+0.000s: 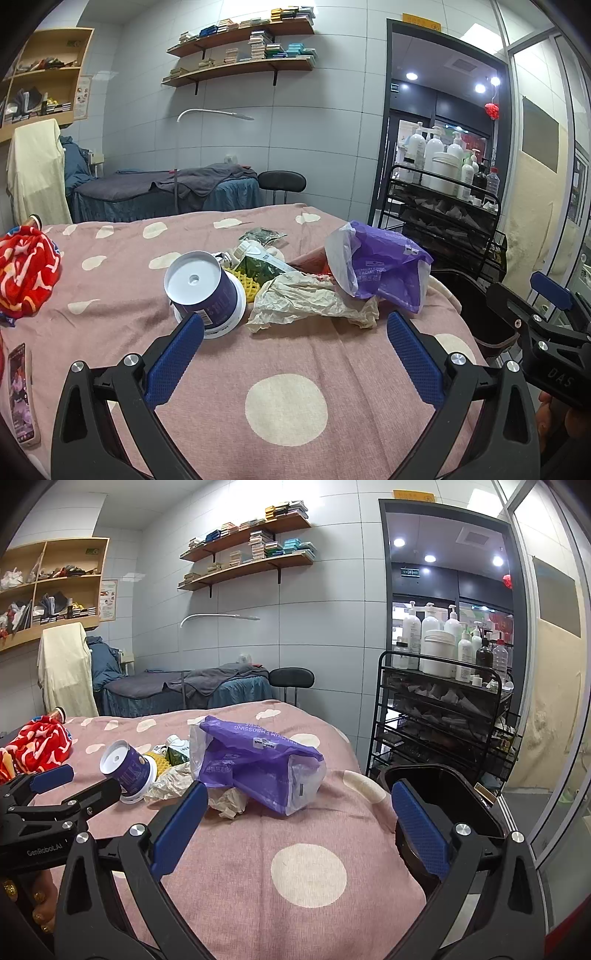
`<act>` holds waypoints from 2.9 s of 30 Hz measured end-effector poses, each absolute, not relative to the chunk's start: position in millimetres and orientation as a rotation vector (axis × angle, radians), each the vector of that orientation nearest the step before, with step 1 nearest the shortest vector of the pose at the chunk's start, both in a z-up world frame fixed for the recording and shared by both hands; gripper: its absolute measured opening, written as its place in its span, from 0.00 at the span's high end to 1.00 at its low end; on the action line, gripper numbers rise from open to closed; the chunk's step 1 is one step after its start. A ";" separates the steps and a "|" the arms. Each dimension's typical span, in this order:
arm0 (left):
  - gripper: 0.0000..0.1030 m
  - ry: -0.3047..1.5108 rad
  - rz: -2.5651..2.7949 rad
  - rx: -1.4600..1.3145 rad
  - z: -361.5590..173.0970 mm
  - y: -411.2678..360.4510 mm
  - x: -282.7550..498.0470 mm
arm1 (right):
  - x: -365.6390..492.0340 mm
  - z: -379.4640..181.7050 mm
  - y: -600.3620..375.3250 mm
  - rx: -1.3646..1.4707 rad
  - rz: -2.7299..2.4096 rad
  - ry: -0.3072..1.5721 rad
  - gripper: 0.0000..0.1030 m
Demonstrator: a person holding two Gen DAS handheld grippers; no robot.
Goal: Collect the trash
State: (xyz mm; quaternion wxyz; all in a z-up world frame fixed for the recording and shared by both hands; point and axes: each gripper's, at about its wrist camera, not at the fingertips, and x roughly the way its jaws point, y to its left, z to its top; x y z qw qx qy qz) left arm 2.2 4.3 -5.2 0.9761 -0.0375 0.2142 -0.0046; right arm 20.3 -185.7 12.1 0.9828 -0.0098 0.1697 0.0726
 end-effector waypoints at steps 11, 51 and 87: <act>0.05 0.439 -0.015 -0.081 -6.5 3.9 1.2 | 19.4 11.8 -186.8 -0.014 0.146 0.345 0.04; 0.05 0.461 -0.025 -0.097 -13.1 0.8 1.7 | 23.9 6.9 -184.5 -0.006 0.156 0.374 0.04; 0.05 0.639 0.059 -0.161 -39.7 85.6 91.6 | 166.7 -18.3 -161.7 -0.168 0.270 0.639 0.04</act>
